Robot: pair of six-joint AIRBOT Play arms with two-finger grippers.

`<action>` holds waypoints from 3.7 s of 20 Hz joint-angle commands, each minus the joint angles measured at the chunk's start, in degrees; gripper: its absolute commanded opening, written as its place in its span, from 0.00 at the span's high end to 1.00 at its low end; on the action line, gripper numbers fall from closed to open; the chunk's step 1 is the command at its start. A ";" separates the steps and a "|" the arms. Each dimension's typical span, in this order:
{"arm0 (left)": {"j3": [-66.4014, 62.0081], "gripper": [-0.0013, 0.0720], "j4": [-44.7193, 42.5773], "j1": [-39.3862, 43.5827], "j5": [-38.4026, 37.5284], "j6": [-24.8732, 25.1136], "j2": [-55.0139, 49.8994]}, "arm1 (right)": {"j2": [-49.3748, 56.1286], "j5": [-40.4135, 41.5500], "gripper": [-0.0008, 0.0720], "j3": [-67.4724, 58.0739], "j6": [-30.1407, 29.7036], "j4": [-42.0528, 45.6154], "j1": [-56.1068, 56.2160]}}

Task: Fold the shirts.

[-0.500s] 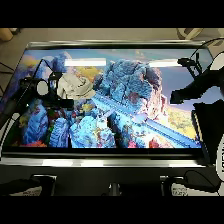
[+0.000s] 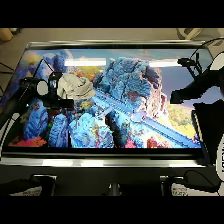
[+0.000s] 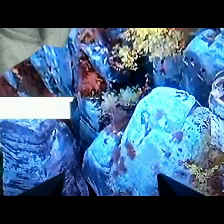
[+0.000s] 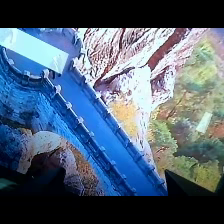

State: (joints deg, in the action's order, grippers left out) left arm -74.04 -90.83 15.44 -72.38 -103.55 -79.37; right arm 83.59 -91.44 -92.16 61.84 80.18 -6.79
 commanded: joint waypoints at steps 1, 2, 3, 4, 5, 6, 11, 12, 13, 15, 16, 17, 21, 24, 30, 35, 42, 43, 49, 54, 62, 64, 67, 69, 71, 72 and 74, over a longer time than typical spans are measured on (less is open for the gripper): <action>0.02 0.01 0.00 0.00 0.00 0.02 -0.04 | 0.02 -0.02 0.04 0.02 0.02 0.00 0.04; 0.02 0.00 0.00 0.00 0.00 0.02 -0.04 | 0.02 -0.02 0.04 0.02 0.02 0.00 0.04; 0.02 0.01 0.00 0.00 0.02 0.02 -0.04 | 0.02 -0.02 0.04 0.02 0.02 -0.02 0.04; 0.02 0.00 0.00 0.00 0.02 0.02 -0.04 | 0.02 0.00 0.04 0.02 0.02 0.00 0.04; 0.02 0.01 0.00 0.00 0.00 0.02 -0.04 | 0.02 0.11 0.04 0.02 0.09 -0.02 0.04; 0.02 0.01 0.33 0.00 0.20 -0.04 -0.07 | 0.04 1.53 0.04 0.02 0.46 -0.02 0.04; 0.04 0.00 1.68 -0.02 11.98 0.02 -0.39 | 0.04 10.93 0.04 0.02 0.28 0.00 0.04; 0.04 0.00 0.98 -0.04 15.37 0.00 -0.76 | 0.02 13.84 0.04 0.02 0.28 0.00 0.04; 0.04 0.01 0.66 -0.13 18.69 -0.04 -1.27 | 0.04 15.89 0.04 0.02 0.31 -0.04 0.04; -1.46 0.01 0.87 -1.36 27.69 -0.04 -3.72 | 0.04 18.75 0.04 0.02 0.28 -0.04 0.04; -4.48 0.01 0.87 -2.71 28.26 -0.63 -6.25 | 0.04 19.54 0.04 0.02 0.28 -0.04 0.04; -9.16 0.01 0.92 -4.68 26.62 -1.20 -10.05 | 0.04 19.89 0.04 0.02 0.28 -0.04 0.04; -30.27 0.00 5.64 -11.54 10.75 -1.51 -27.93 | 0.52 18.16 0.04 0.04 -0.15 -0.04 0.04; -36.98 0.00 13.49 -13.57 7.06 -1.49 -36.44 | 1.29 16.26 0.04 0.04 -0.17 -0.07 0.04; -39.32 0.94 24.79 -13.68 7.52 6.60 -37.16 | 1.01 16.48 0.04 -0.02 -3.41 -0.04 0.04; -44.54 0.94 28.09 -8.48 7.30 25.77 -16.68 | -7.69 16.68 0.07 -0.04 -5.77 2.16 0.04; -35.85 0.94 28.04 8.81 7.41 27.08 11.23 | -32.70 16.37 0.07 -0.02 -5.33 3.30 0.04; -34.23 0.94 28.00 11.54 7.41 27.08 12.20 | -35.32 16.15 0.07 -0.02 -4.72 3.96 0.04; -14.56 0.94 20.02 23.39 9.49 20.76 10.38 | -38.82 4.52 0.07 0.04 -2.91 6.16 0.04; 6.82 0.94 12.85 23.78 9.29 11.76 9.29 | -26.88 0.90 0.10 8.44 -4.04 1.68 0.04; 19.50 0.56 21.24 22.14 15.30 5.70 2.29 | -11.67 10.40 0.05 34.14 -7.78 -10.80 7.17; 16.02 0.14 20.48 19.12 9.64 6.67 3.30 | -11.04 10.19 0.04 34.75 -9.20 -10.84 7.76; 10.05 0.14 17.70 11.04 -2.56 13.09 7.74 | -11.10 8.61 0.04 34.69 -9.62 -9.51 7.61; 10.60 0.14 17.70 5.79 -7.37 16.41 12.46 | -11.10 7.63 0.04 35.04 -9.62 -9.77 7.65; 15.10 0.14 17.70 1.81 -8.20 17.29 17.35 | -11.10 7.67 0.04 36.39 -9.66 -11.04 7.65; 18.69 0.14 17.73 0.22 -7.26 17.25 19.39 | -11.10 7.98 0.04 37.42 -10.12 -12.07 7.65; 26.84 0.14 18.14 -2.36 -3.72 15.89 21.79 | -11.10 8.87 0.04 40.09 -11.26 -14.51 7.65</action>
State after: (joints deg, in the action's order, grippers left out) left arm -54.72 -72.86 17.58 -76.77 -88.09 -61.95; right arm 72.40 -83.13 -54.74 51.81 68.47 0.78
